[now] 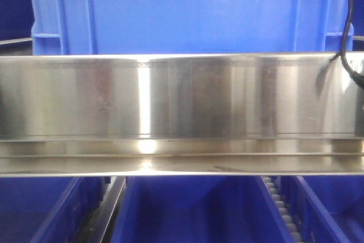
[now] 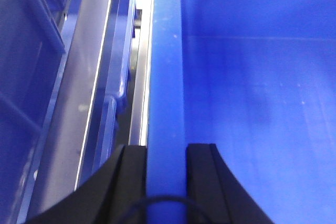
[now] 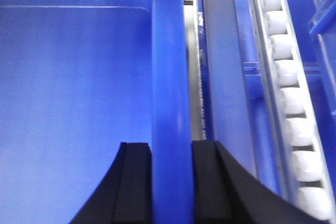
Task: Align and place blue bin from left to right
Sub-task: 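Close both grippers on the blue bin's side walls, then lift the blue bin with both grippers off the shelf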
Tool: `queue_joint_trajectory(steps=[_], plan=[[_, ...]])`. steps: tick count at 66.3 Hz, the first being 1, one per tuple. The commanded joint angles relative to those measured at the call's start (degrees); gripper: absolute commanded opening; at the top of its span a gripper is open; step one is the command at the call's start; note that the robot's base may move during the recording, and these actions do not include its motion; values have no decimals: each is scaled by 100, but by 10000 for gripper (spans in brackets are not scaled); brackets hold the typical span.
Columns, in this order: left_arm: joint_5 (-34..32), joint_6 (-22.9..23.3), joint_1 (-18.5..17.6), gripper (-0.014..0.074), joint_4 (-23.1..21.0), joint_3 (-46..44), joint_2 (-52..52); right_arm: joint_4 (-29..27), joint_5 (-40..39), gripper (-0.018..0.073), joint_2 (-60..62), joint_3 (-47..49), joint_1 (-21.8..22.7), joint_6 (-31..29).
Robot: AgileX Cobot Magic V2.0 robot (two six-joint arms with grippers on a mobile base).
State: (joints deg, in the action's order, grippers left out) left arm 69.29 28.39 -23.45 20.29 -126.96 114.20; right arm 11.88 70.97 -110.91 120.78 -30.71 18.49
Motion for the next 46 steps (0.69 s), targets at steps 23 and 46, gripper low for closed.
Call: queue_joint_trajectory(steps=[23, 46], plan=[[67, 27, -457, -111, -158, -1134, -162, 297, -237, -78, 828, 189, -370, 346], [67, 373, -1020, -111, 303, -1012, -665, 460, -245, -80, 1563, -365, -573, 862]])
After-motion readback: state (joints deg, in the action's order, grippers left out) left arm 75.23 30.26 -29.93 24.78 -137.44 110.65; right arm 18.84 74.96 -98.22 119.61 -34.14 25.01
